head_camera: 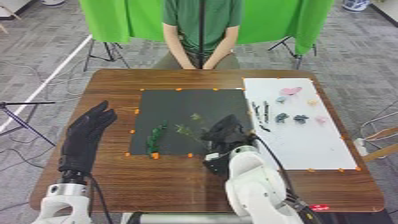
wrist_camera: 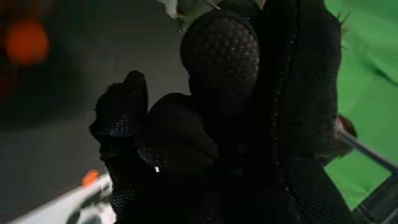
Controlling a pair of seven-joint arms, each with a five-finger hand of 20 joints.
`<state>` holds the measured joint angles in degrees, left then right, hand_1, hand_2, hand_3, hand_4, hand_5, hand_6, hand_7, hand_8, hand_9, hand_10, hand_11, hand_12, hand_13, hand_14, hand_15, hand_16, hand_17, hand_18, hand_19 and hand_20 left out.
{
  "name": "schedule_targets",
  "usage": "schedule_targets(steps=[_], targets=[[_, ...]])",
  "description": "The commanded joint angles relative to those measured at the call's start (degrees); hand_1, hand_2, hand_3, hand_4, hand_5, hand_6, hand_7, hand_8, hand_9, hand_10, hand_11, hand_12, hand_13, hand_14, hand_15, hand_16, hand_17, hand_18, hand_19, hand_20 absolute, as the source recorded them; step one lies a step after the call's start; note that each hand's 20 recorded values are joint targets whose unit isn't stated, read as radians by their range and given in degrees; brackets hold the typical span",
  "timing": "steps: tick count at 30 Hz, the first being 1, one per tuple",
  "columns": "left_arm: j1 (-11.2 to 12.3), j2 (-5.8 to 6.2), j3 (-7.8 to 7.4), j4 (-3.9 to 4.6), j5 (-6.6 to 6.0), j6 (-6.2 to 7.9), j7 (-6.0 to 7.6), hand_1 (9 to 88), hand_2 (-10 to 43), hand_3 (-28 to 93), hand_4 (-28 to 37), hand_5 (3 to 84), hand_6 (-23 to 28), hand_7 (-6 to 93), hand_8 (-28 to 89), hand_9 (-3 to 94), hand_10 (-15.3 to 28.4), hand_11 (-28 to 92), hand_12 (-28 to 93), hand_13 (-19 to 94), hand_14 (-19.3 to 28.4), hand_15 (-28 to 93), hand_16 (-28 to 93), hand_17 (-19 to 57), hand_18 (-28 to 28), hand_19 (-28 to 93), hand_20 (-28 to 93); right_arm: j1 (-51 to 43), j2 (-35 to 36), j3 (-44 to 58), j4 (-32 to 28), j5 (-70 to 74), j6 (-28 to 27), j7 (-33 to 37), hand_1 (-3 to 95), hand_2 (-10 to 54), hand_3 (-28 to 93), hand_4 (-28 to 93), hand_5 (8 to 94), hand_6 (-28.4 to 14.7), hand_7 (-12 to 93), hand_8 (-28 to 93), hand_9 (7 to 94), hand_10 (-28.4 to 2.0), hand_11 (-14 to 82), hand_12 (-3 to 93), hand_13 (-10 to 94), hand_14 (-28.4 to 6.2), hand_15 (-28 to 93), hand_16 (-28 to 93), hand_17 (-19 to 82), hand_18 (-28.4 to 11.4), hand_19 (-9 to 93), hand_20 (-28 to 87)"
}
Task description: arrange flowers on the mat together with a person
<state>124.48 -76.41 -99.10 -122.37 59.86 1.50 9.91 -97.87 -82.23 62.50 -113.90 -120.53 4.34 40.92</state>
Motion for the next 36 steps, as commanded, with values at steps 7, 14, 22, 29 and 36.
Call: schedule_targets(steps=[7,14,22,29,36], targets=[[0.94,0.01,-0.42,-0.33,0.39,-0.4,-1.71,26.1,-7.9,63,-22.4,42.5,4.0,12.0,-6,42.8,13.2,14,14,33,15.9,11,3,3.3,10.3,2,15,2.37,-2.01,-3.29,3.0,2.34,0.37,-1.1,88.7,-9.5,-28,39,90.1,1.9,20,7,93.7,-8.4,35.6,20.2,85,-5.6,70,32,40,-23.1,83,46],[1.21,-0.2,-0.53,-0.41,0.45,-0.64,-1.72,26.2,-8.1,63,-22.3,42.4,3.9,12.0,-6,42.9,13.2,14,14,33,15.9,11,3,3.0,10.5,2,15,2.58,-1.91,-3.17,4.12,2.17,0.4,-2.35,87.6,-9.5,-28,36,88.7,1.4,18,7,93.7,-8.5,32.8,21.0,85,-5.3,68,32,40,-22.9,84,45],[0.93,-0.33,-0.59,-0.26,0.61,-0.9,-1.71,26.6,-8.6,63,-22.2,42.3,4.0,12.0,-6,42.7,13.0,14,14,33,16.0,11,3,2.8,10.6,2,15,2.2,-1.44,-3.2,4.5,1.95,1.12,-4.17,85.5,-9.5,-28,33,87.7,1.1,17,7,93.7,-8.6,30.9,20.9,85,-5.3,68,33,40,-22.9,83,45],[0.77,-0.44,-0.77,-0.15,0.58,-1.18,-1.62,26.7,-8.7,63,-22.1,42.3,3.9,12.1,-6,42.7,13.0,14,14,33,16.0,11,3,2.7,10.7,2,15,0.98,-0.52,-2.1,3.18,1.29,1.56,-6.95,83.5,-9.5,-28,33,87.1,0.9,17,7,93.7,-9.0,30.0,19.7,84,-5.6,67,33,39,-22.7,83,45],[0.13,-0.89,-0.99,0.3,0.64,-2.21,-1.52,26.7,-8.7,63,-22.0,42.3,4.0,12.1,-6,42.7,13.0,14,14,33,16.0,11,3,2.6,10.7,2,15,-5.05,4.68,-1.38,-3.91,2.05,2.26,-9.24,39.9,-9.1,62,-18,86.4,0.5,16,-1,93.7,-10.5,29.0,19.0,82,-7.2,69,33,38,-23.3,82,47]])
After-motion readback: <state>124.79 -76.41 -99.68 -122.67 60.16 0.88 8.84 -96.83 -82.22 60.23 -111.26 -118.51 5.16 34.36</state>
